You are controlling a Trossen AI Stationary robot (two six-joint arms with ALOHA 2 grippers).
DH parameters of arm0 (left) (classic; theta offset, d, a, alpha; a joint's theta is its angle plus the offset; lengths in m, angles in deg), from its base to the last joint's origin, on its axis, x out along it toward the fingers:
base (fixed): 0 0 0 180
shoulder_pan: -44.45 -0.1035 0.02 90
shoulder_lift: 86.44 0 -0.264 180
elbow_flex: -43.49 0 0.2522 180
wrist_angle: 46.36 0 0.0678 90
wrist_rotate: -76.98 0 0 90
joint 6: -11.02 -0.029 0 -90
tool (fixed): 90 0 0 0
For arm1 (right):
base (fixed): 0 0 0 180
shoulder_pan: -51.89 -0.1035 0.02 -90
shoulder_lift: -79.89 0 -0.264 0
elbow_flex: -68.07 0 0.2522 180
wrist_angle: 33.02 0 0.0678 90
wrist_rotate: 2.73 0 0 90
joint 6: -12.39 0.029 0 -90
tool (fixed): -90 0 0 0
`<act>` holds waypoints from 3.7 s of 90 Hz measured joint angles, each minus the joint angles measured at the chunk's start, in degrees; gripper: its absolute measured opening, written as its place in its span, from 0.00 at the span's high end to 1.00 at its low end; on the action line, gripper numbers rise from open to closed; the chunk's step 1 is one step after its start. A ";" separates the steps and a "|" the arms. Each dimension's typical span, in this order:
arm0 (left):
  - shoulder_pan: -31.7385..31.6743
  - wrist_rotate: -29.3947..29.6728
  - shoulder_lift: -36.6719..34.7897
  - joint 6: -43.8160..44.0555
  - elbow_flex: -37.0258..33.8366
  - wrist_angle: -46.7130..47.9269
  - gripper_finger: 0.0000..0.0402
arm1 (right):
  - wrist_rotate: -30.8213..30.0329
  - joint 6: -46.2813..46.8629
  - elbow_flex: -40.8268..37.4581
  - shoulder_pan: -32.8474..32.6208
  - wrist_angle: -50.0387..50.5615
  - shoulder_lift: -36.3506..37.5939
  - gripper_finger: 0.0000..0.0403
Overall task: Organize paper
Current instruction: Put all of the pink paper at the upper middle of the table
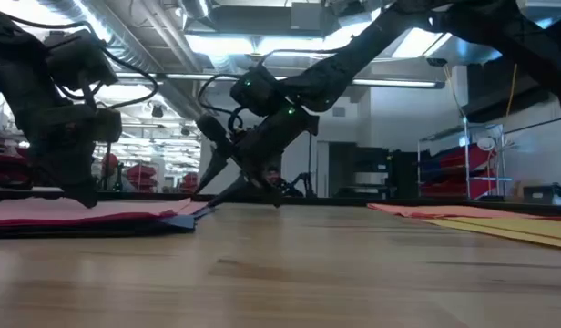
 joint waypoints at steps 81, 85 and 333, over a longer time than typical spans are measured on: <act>0.00 -0.31 -0.04 3.43 -3.58 -6.14 1.00 | 5.44 -0.18 0.04 -0.46 -5.10 -1.44 0.67; 0.00 -0.31 -0.04 3.41 -3.58 -6.10 1.00 | 4.53 -0.20 0.04 -0.42 -5.09 -1.44 0.67; 0.00 0.04 -0.11 3.80 -3.67 -6.01 1.00 | 4.58 -15.53 12.01 0.70 9.53 -2.84 0.67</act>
